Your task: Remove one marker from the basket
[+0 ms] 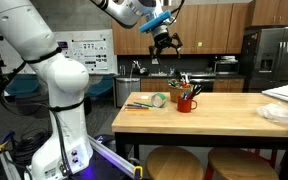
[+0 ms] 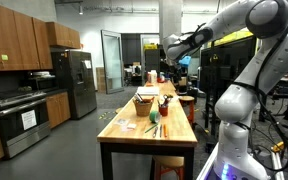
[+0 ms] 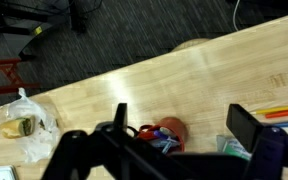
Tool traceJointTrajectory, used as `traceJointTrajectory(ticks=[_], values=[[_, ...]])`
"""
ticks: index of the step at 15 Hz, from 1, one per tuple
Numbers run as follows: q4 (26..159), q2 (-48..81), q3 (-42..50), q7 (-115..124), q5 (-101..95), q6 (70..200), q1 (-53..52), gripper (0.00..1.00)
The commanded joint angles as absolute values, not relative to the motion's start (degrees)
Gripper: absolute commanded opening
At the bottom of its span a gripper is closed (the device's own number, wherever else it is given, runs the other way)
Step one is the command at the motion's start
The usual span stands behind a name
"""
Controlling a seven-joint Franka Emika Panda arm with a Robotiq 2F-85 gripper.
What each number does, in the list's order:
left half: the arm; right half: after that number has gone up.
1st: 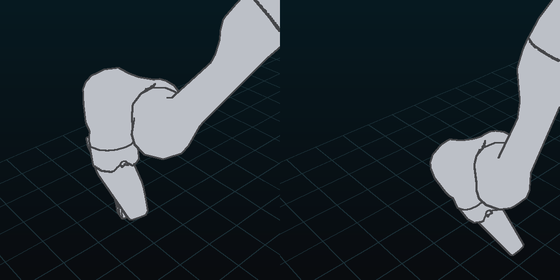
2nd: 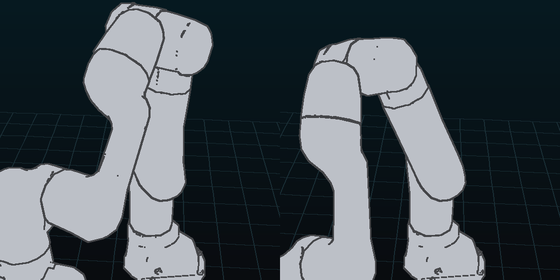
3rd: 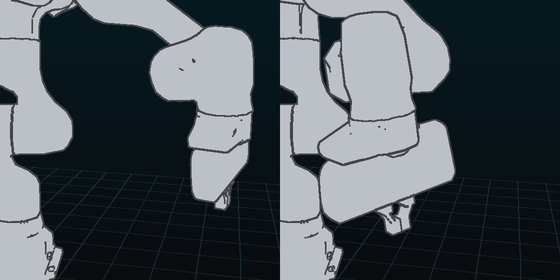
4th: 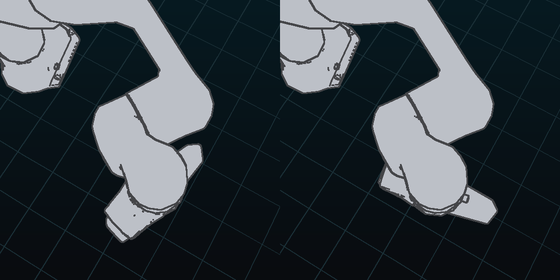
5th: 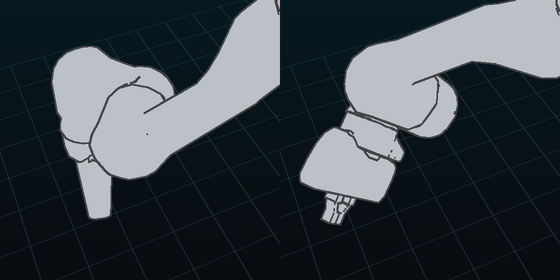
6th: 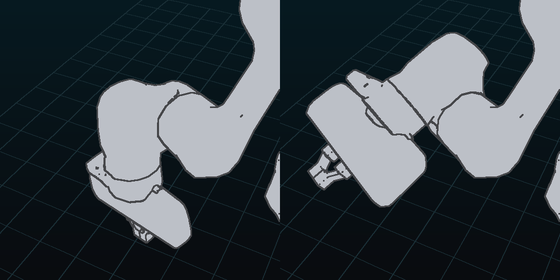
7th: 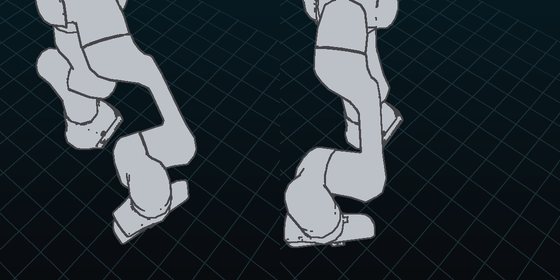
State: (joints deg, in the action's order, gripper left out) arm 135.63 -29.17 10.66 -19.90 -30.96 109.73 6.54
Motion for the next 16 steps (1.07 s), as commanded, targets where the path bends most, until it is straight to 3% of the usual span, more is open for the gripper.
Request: traceJointTrajectory(ticks=[1, 16], values=[[137.1, -28.5, 12.3, -20.4, -33.7, 117.2, 8.0, 1.0], [126.8, -15.6, 13.7, -23.8, -34.6, 140.6, 9.7, 1.0]])
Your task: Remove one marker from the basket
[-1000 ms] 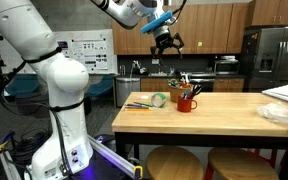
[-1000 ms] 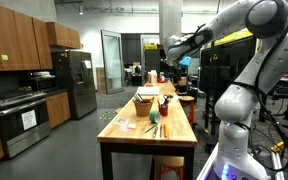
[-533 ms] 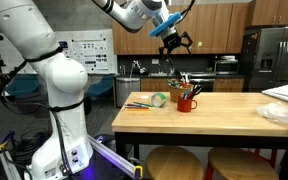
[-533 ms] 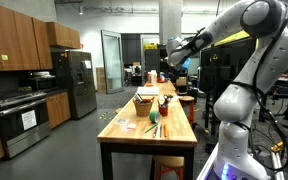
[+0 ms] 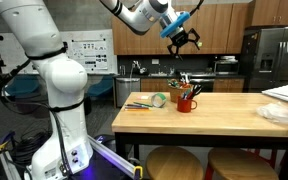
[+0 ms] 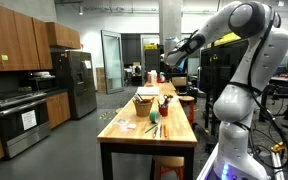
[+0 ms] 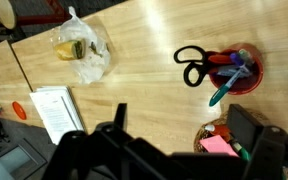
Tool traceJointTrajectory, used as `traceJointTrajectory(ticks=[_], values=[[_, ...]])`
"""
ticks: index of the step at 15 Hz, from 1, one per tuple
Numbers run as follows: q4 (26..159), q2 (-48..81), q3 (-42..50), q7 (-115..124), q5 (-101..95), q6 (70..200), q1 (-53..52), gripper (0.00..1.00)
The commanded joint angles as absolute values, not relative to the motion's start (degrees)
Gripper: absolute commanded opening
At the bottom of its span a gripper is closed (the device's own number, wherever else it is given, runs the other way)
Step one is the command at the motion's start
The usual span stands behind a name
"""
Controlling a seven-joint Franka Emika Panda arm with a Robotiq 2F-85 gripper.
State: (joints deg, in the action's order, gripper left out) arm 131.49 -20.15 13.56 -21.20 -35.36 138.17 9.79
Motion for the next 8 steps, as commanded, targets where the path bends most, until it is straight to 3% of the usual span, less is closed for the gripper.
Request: traceJointTrajectory(ticks=[1, 8], values=[[125.4, -14.3, 13.7, -24.5, -34.1, 141.3, 9.6, 1.0], [115.3, -5.9, 12.6, -29.5, -25.2, 142.3, 8.2, 1.0]])
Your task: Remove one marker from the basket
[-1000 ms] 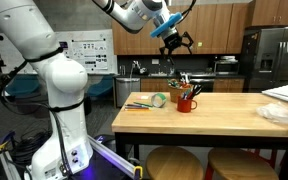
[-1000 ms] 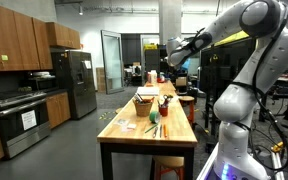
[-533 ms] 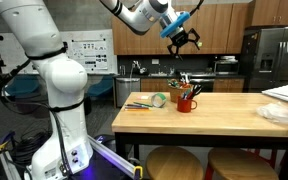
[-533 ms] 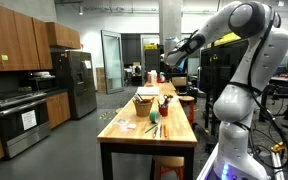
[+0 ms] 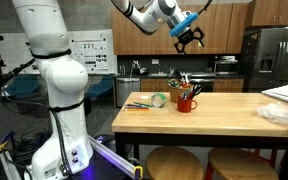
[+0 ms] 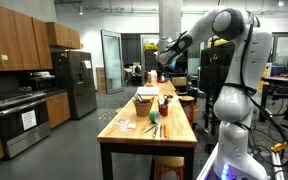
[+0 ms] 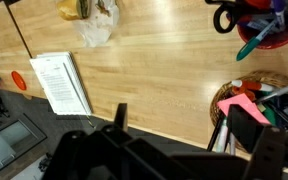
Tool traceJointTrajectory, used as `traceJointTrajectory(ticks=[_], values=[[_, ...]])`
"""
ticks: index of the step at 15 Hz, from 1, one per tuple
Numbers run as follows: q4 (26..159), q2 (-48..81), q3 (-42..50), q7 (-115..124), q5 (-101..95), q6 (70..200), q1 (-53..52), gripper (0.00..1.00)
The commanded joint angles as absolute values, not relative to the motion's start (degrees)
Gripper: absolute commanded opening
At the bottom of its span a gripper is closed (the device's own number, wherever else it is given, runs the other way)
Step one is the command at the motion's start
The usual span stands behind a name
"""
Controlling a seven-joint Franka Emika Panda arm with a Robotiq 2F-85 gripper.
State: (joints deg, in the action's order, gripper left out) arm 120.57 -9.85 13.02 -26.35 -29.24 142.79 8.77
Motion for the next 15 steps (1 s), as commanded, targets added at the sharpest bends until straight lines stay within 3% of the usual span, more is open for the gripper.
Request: traceJointTrajectory(ticks=[1, 15], values=[[113.8, -4.8, 12.3, -30.1, -23.6, 141.8, 8.0, 1.0], [90.0, 12.7, 6.8, -34.9, -10.9, 129.9, 8.2, 1.0]])
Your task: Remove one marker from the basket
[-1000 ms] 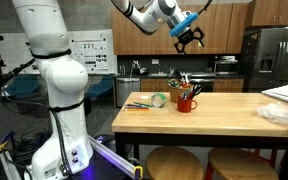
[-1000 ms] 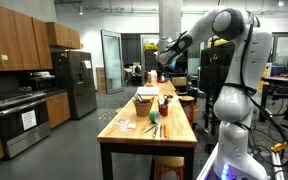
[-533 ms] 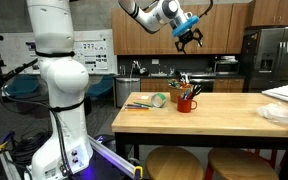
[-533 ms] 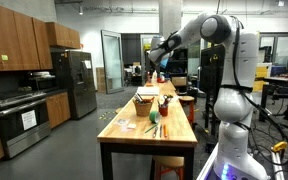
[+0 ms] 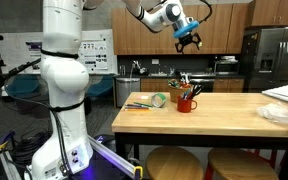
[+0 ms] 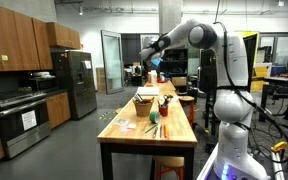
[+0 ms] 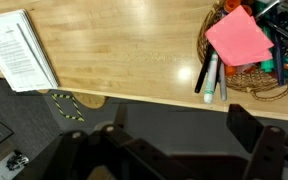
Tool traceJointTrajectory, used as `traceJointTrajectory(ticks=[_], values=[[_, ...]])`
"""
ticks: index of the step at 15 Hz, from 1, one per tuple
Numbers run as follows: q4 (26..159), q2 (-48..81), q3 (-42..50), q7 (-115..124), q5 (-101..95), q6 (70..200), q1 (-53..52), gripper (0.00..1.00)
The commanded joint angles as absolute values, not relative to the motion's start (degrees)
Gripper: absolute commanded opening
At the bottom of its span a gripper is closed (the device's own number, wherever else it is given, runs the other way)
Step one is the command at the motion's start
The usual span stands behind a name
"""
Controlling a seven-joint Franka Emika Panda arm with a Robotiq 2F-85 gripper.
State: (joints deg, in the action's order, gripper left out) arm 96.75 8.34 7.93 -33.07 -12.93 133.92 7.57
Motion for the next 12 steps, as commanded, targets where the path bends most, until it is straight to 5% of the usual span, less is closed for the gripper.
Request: traceJointTrajectory(ticks=[1, 12], values=[[88.2, 14.0, 6.4, -35.0, -10.6, 129.0, 8.3, 1.0], [90.7, 13.1, 6.0, -33.1, -12.1, 130.7, 8.4, 1.0]])
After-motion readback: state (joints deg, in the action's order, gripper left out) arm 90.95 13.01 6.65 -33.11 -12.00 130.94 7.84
